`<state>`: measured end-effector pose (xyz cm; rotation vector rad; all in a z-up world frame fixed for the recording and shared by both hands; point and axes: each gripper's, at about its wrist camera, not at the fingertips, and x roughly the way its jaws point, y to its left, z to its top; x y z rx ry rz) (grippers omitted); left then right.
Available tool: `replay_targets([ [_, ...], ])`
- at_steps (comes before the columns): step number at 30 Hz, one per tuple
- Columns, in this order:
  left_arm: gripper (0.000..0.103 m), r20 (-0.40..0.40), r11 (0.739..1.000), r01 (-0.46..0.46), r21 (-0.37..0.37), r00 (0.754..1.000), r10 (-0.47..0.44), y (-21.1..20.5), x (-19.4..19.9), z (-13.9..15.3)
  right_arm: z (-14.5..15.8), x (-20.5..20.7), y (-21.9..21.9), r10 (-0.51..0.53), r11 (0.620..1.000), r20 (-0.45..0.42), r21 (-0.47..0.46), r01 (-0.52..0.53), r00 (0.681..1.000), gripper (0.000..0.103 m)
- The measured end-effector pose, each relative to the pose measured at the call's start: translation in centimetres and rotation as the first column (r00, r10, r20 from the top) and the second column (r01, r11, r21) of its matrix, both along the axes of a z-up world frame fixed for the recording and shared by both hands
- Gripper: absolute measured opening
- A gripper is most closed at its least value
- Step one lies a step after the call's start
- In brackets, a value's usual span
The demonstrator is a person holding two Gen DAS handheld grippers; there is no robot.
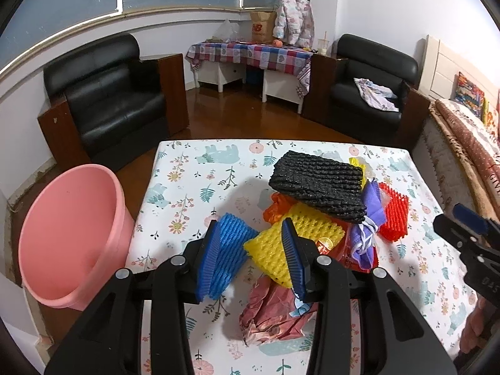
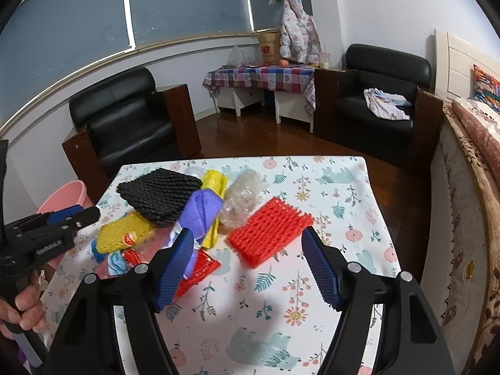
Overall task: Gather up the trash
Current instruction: 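Move both grippers toward the pile of trash on the table, then grasp the black foam net with the left gripper while the right grasps the red net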
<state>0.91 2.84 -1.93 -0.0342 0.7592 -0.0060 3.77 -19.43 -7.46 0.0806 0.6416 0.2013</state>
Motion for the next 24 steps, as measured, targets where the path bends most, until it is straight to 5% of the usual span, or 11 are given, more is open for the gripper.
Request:
replay_targets([
  [24, 0.041, -0.095, 0.974, 0.04, -0.222, 0.994, -0.062, -0.2, 5.0, 0.4, -2.4, 2.4, -2.3, -0.068, 0.996, -0.057, 0.056, 0.071, 0.996, 0.069],
])
